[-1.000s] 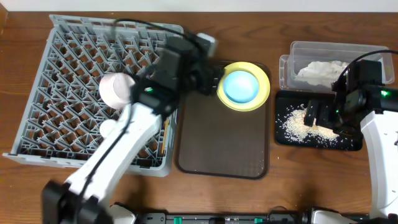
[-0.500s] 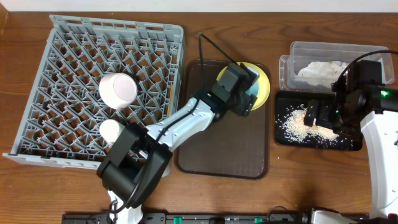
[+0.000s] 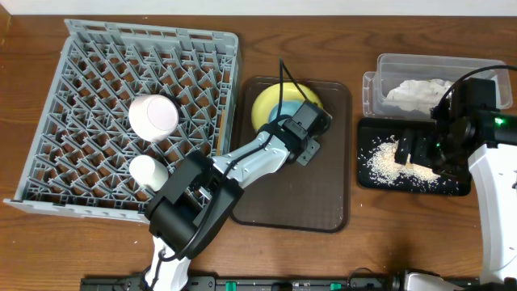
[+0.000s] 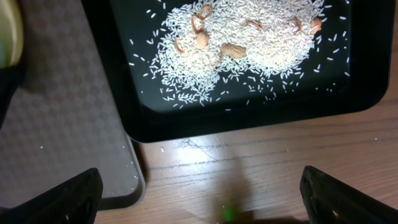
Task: Sort waste into correct bins and load items into the dishwasher
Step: 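Reach the left gripper to the blue bowl and grasp its rim, then carry the blue bowl left and set it in the dish rack, then reach the left gripper to the yellow plate and grip its edge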
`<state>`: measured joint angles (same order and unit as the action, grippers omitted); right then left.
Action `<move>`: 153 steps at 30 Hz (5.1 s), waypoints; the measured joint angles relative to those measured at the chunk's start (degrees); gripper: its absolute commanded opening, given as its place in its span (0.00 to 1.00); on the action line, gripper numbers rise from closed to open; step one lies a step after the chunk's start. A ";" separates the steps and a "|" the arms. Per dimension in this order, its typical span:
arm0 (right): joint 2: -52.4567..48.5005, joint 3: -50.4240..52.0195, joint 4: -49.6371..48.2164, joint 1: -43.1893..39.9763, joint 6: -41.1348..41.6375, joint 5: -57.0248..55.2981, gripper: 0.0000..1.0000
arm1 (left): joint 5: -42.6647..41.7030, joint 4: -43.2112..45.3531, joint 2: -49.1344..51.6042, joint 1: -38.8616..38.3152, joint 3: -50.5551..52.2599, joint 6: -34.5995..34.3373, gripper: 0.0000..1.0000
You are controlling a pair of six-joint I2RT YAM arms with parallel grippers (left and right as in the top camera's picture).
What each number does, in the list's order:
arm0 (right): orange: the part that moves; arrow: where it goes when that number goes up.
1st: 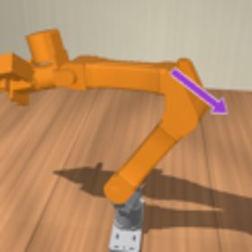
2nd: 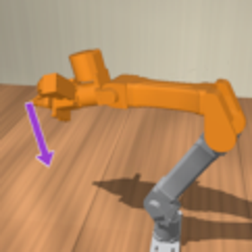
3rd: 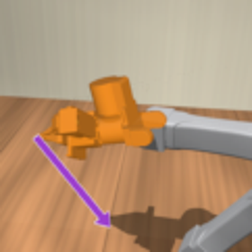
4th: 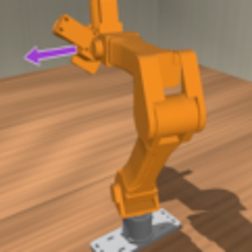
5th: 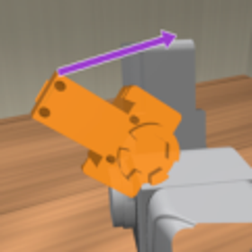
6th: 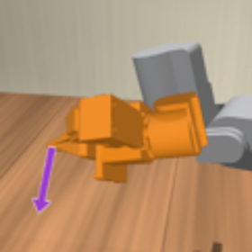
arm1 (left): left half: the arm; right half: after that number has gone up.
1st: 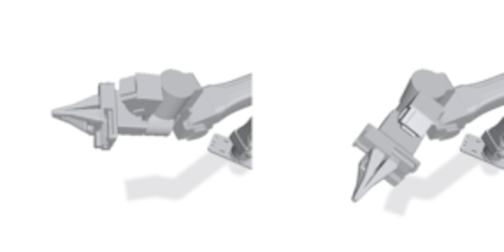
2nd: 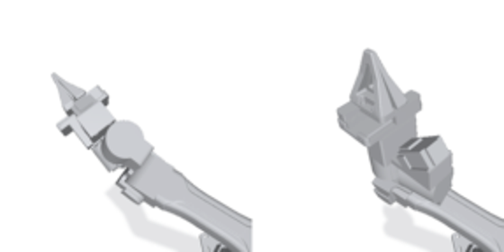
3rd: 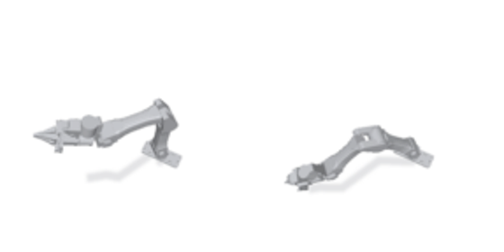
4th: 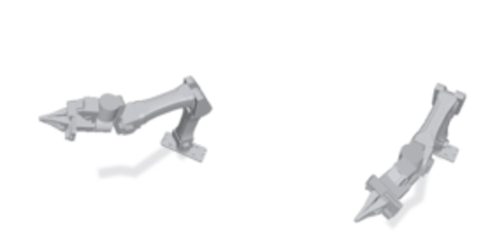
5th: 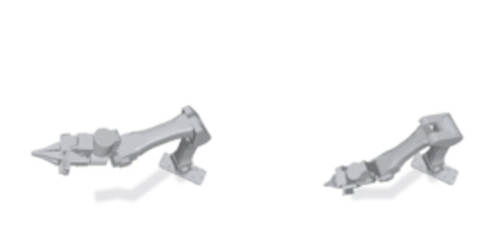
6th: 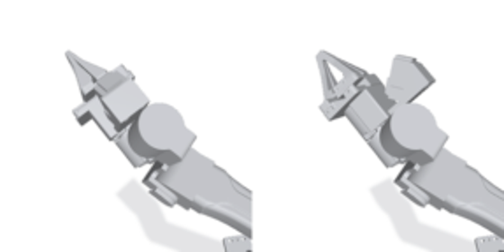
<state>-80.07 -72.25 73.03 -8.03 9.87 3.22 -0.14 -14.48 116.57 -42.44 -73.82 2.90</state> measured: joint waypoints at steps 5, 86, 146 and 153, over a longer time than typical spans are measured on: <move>0.00 0.00 0.02 0.00 0.02 0.00 0.99 | 0.35 -5.66 -1.60 -0.02 -0.04 -0.04 0.19; 0.00 0.00 1.09 0.00 0.00 0.00 0.99 | -78.07 1.92 -9.84 56.13 1.27 -19.41 0.06; 0.00 0.00 1.09 0.00 0.02 0.00 0.99 | -8.04 -8.37 -2.32 2.86 0.72 -8.81 0.48; 0.00 0.00 1.09 0.00 0.00 0.00 0.99 | -7.45 -11.17 -2.23 2.16 0.09 -8.41 0.06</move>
<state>-80.07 -72.25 74.13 -8.03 9.87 3.22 -7.60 -25.65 114.34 -40.27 -73.73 -5.52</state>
